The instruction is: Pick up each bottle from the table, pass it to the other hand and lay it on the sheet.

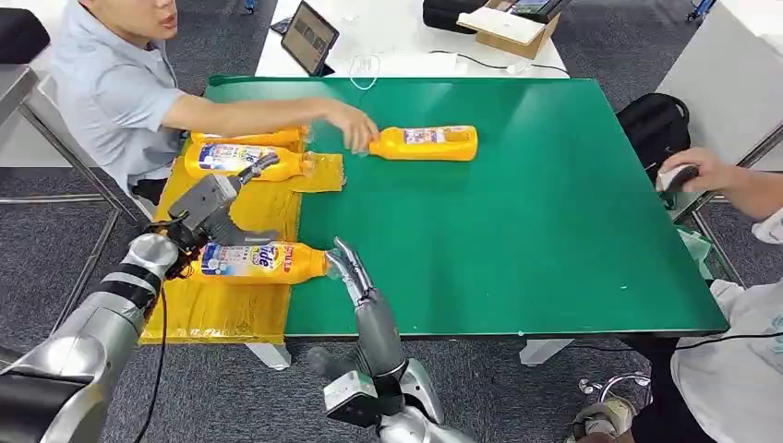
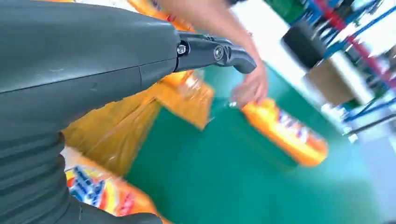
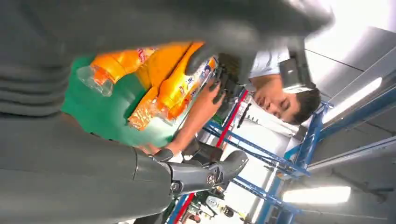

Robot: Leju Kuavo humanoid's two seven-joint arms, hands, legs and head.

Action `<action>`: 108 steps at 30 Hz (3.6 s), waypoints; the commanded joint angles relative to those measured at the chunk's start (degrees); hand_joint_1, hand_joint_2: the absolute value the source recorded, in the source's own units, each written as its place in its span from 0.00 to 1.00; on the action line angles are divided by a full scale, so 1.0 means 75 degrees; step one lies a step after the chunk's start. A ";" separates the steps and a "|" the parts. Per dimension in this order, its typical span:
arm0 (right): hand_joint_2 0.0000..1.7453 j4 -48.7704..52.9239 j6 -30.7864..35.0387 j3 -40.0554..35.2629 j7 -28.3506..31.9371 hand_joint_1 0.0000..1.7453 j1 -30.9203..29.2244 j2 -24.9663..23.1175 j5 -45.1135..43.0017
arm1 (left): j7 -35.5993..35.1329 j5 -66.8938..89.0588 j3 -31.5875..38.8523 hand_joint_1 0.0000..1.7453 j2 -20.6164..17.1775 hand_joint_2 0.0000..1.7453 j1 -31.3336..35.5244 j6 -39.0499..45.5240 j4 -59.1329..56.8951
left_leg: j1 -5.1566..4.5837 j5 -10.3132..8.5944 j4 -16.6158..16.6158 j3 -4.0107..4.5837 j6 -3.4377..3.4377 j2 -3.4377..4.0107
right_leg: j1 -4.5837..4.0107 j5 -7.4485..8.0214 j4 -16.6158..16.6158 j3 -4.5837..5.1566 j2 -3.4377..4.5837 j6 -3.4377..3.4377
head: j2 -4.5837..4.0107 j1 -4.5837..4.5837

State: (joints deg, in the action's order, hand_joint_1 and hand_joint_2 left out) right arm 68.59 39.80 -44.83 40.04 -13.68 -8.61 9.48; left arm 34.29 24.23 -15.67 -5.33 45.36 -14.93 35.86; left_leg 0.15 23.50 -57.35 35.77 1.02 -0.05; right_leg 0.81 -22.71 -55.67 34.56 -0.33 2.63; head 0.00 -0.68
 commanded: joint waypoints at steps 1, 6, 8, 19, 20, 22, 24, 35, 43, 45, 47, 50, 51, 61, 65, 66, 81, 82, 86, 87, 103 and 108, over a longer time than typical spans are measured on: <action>1.00 0.0795 0.0026 0.2260 -0.0006 0.00 0.0738 0.0104 0.1914 | -0.0662 -0.1247 0.0767 0.00 0.0485 1.00 -0.1853 0.0884 0.3013 | 0.0000 0.0010 0.0010 -0.0030 -0.0002 -0.0009 | 0.0000 -0.0013 0.0012 -0.0033 -0.0008 -0.0006 | 0.0000 0.0000; 1.00 -0.0508 0.0026 0.5356 -0.0493 0.00 0.1168 0.0762 0.4803 | -0.0654 -0.2562 0.1435 0.00 0.1114 1.00 -0.5485 0.2702 0.6893 | -0.0018 0.0017 0.0030 -0.0056 0.0004 0.0004 | 0.0015 -0.0012 0.0035 -0.0053 0.0005 0.0000 | 0.0000 0.0000; 1.00 -0.1045 0.0026 0.5680 -0.0713 0.00 0.0968 0.1084 0.5013 | -0.0545 -0.2657 0.1411 0.00 0.1313 1.00 -0.6038 0.2984 0.7375 | -0.0020 0.0040 0.0032 -0.0091 0.0013 0.0010 | 0.0018 -0.0024 0.0050 -0.0093 0.0015 0.0004 | 0.0000 0.0000; 1.00 -0.2241 -0.0518 0.4982 -0.2208 0.00 0.0179 0.1704 0.6626 | -0.0304 -0.1452 0.0654 0.00 0.1659 1.00 -0.6524 0.4426 0.7430 | -0.0037 0.0052 -0.0002 -0.0034 0.0024 0.0001 | 0.0033 -0.0031 0.0025 -0.0042 0.0020 0.0014 | 0.0000 -0.0003; 1.00 -0.2304 -0.0577 0.4919 -0.2321 0.00 0.0112 0.1728 0.6680 | -0.0306 -0.1445 0.0663 0.00 0.1666 1.00 -0.6483 0.4448 0.7372 | -0.0035 0.0056 -0.0001 -0.0048 0.0021 0.0003 | 0.0031 -0.0033 0.0024 -0.0051 0.0018 0.0011 | 0.0000 -0.0003; 1.00 -0.2502 -0.0705 0.4843 -0.2412 0.00 -0.0060 0.1768 0.6723 | -0.0305 -0.1382 0.0665 0.00 0.1651 1.00 -0.6402 0.4471 0.7251 | -0.0034 0.0053 -0.0004 -0.0049 0.0020 -0.0007 | 0.0030 -0.0036 0.0020 -0.0053 0.0008 0.0010 | 0.0000 -0.0003; 1.00 -0.2759 -0.0814 0.4761 -0.2488 0.00 -0.0309 0.1812 0.6754 | -0.0299 -0.1272 0.0647 0.00 0.1670 1.00 -0.6325 0.4521 0.7129 | -0.0031 0.0050 -0.0003 -0.0047 0.0020 0.0001 | 0.0027 -0.0032 0.0021 -0.0051 0.0015 0.0011 | 0.0000 -0.0003; 1.00 -0.5548 -0.0974 0.4197 -0.2766 0.00 -0.2559 0.1660 0.7246 | -0.0371 -0.0905 0.0284 0.00 0.1682 1.00 -0.5455 0.4413 0.5963 | -0.0036 0.0022 0.0003 -0.0024 0.0032 -0.0001 | 0.0033 -0.0011 0.0020 -0.0028 0.0011 0.0026 | 0.0000 -0.0003; 1.00 -0.6249 -0.1422 0.4103 -0.3108 0.00 -0.3057 0.1638 0.7347 | -0.0408 -0.0886 0.0286 0.00 0.1620 1.00 -0.5327 0.4422 0.5732 | -0.0040 0.0022 0.0004 -0.0028 0.0031 -0.0009 | 0.0036 -0.0016 0.0014 -0.0031 0.0004 0.0026 | 0.0000 -0.0003; 1.00 -0.6284 -0.1472 0.4124 -0.3111 0.00 -0.3056 0.1627 0.7316 | -0.0403 -0.0894 0.0304 0.00 0.1605 1.00 -0.5329 0.4424 0.5715 | -0.0035 0.0026 0.0000 -0.0033 0.0029 -0.0011 | 0.0031 -0.0019 0.0014 -0.0038 0.0002 0.0024 | 0.0000 0.0000; 1.00 -0.6415 -0.1797 0.4182 -0.3134 0.00 -0.3069 0.1596 0.7199 | -0.0473 -0.0880 0.0309 0.00 0.1570 1.00 -0.5283 0.4369 0.5615 | -0.0035 0.0027 0.0001 -0.0036 0.0029 -0.0006 | 0.0031 -0.0017 0.0016 -0.0041 0.0007 0.0023 | 0.0000 -0.0003; 1.00 -0.6589 -0.2508 0.4457 -0.2943 0.00 -0.3058 0.1474 0.6748 | -0.0506 -0.0879 0.0316 0.00 0.1524 1.00 -0.5213 0.4291 0.5488 | -0.0037 0.0019 0.0004 -0.0025 0.0031 -0.0014 | 0.0034 -0.0013 0.0017 -0.0031 -0.0001 0.0027 | 0.0000 0.0000; 1.00 -0.6625 -0.2653 0.4478 -0.2903 0.00 -0.3041 0.1468 0.6692 | -0.0515 -0.0882 0.0315 0.00 0.1515 1.00 -0.5198 0.4262 0.5464 | -0.0032 0.0025 0.0002 -0.0039 0.0027 -0.0014 | 0.0028 -0.0018 0.0017 -0.0046 -0.0001 0.0021 | 0.0000 0.0000; 1.00 -0.6663 -0.3399 0.4440 -0.2342 0.95 -0.3088 0.1567 0.6434 | -0.0506 -0.0910 0.0255 0.00 0.1428 1.00 -0.5068 0.4006 0.5381 | -0.0029 0.0023 0.0006 -0.0080 0.0026 -0.0017 | 0.0025 -0.0017 0.0023 -0.0084 -0.0006 0.0019 | 0.0000 -0.0003; 1.00 -0.6706 -0.3779 0.4368 -0.2313 0.85 -0.3080 0.1639 0.6392 | -0.0510 -0.0985 0.0307 0.00 0.1332 1.00 -0.5068 0.3875 0.5416 | -0.0028 0.0022 0.0006 -0.0082 0.0027 -0.0020 | 0.0024 -0.0017 0.0025 -0.0089 -0.0009 0.0021 | 0.0000 0.0000; 1.00 -0.6700 -0.3773 0.4366 -0.2310 0.85 -0.3065 0.1649 0.6387 | -0.0510 -0.1005 0.0327 0.00 0.1313 1.00 -0.5068 0.3855 0.5432 | -0.0026 0.0028 0.0008 -0.0097 0.0023 -0.0021 | 0.0022 -0.0023 0.0025 -0.0104 -0.0010 0.0015 | 0.0000 0.0000; 1.00 -0.6271 -0.4414 0.5102 -0.1425 0.82 -0.2657 0.1271 0.4905 | -0.0478 -0.1364 0.0724 0.00 0.1377 1.00 -0.5370 0.3653 0.5715 | -0.0020 0.0027 0.0014 -0.0116 0.0023 -0.0006 | 0.0015 -0.0016 0.0034 -0.0120 0.0004 0.0017 | 0.0000 0.0000; 1.00 -0.6159 -0.4533 0.5294 -0.1229 0.84 -0.2591 0.1203 0.4539 | -0.0487 -0.1472 0.0795 0.00 0.1429 1.00 -0.5386 0.3619 0.5727 | -0.0020 0.0026 0.0009 -0.0111 0.0024 -0.0004 | 0.0015 -0.0013 0.0030 -0.0113 0.0005 0.0021 | 0.0000 0.0000; 1.00 -0.5610 -0.4615 0.5819 -0.0568 0.94 -0.2250 0.0868 0.3442 | -0.0487 -0.1815 0.0899 0.00 0.1527 1.00 -0.5483 0.3509 0.5844 | -0.0018 0.0027 0.0009 -0.0123 0.0023 0.0010 | 0.0013 -0.0013 0.0026 -0.0115 0.0009 0.0022 | 0.0000 0.0000; 1.00 -0.5391 -0.4570 0.5966 -0.0416 0.94 -0.2150 0.0788 0.3137 | -0.0500 -0.1889 0.0899 0.00 0.1535 1.00 -0.5512 0.3471 0.5880 | -0.0013 0.0029 0.0008 -0.0126 0.0019 0.0013 | 0.0008 -0.0014 0.0027 -0.0121 0.0011 0.0016 | 0.0000 0.0003; 1.00 -0.2321 -0.4491 0.5510 -0.0074 0.87 -0.0977 0.0439 0.1469 | -0.0810 -0.2646 0.0645 0.00 0.1639 1.00 -0.6021 0.2547 0.5808 | -0.0021 0.0029 0.0003 -0.0066 0.0024 0.0001 | 0.0019 -0.0018 0.0014 -0.0069 0.0009 0.0022 | 0.0000 0.0000; 1.00 -0.1585 -0.4388 0.4704 -0.0048 0.80 -0.0598 0.0179 0.1378 | -0.0723 -0.2898 0.0087 0.00 0.1585 1.00 -0.6034 0.1530 0.5505 | -0.0018 0.0042 0.0000 -0.0076 0.0019 0.0007 | 0.0016 -0.0027 0.0010 -0.0077 0.0020 0.0015 | 0.0000 0.0000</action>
State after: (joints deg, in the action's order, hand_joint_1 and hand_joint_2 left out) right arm 47.92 6.38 -2.82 39.38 -21.00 -4.70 20.76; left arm 28.63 4.15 -10.86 6.67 -0.28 2.74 81.44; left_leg -0.02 23.65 -57.34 35.47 1.25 -0.11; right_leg 0.97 -22.79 -55.56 34.22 -0.30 2.88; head 0.00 -0.68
